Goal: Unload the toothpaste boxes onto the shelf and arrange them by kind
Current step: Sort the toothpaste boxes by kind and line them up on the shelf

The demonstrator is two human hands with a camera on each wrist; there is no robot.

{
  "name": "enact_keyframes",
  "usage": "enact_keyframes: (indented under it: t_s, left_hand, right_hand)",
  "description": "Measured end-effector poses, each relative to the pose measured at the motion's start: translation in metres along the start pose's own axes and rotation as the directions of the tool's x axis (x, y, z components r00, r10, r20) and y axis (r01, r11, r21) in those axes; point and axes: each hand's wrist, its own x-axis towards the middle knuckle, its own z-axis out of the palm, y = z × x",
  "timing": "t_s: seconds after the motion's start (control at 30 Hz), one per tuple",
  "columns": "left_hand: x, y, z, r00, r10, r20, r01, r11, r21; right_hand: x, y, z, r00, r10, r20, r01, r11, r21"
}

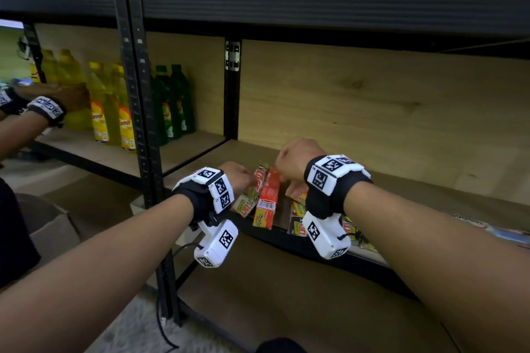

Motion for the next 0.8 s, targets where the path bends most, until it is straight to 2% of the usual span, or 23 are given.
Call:
enact_keyframes:
  t_s: [0.07,0.2,0.4,0.5,0.63,0.8]
  left_hand:
    - [-0.001,0.014,0.003,0.999,0.041,-0.009,-0.040,0.990,0.139]
    - [-0.004,0.041,0.018,0.984,0.170,-0.048,-0.147,0.939,0.310]
    - [-0.020,0.089,0.052,0.955,0.285,0.083,-0.295,0.881,0.369]
    - [-0.022,0.102,0.065,0.954,0.271,0.130,-0.300,0.889,0.346]
    - [-0.014,0.102,0.067,0.970,0.205,0.126,-0.235,0.920,0.312]
    - [-0.008,0.088,0.059,0.986,0.080,0.149,-0.109,0.974,0.200]
  right_hand:
    - [-0.005,0.011,-0.017,0.999,0.003,-0.047,-0.003,1.000,-0.006]
    - [-0.020,0.042,-0.047,0.996,0.040,-0.076,-0.051,0.987,-0.152]
    - [-0.045,0.100,-0.069,0.985,0.147,-0.087,-0.165,0.949,-0.268]
    - [-0.055,0.114,-0.069,0.979,0.201,-0.046,-0.205,0.936,-0.287]
    - [-0.058,0.107,-0.063,0.982,0.186,0.037,-0.167,0.938,-0.304]
    - [-0.047,0.093,-0.040,0.986,0.083,0.145,-0.065,0.990,-0.121]
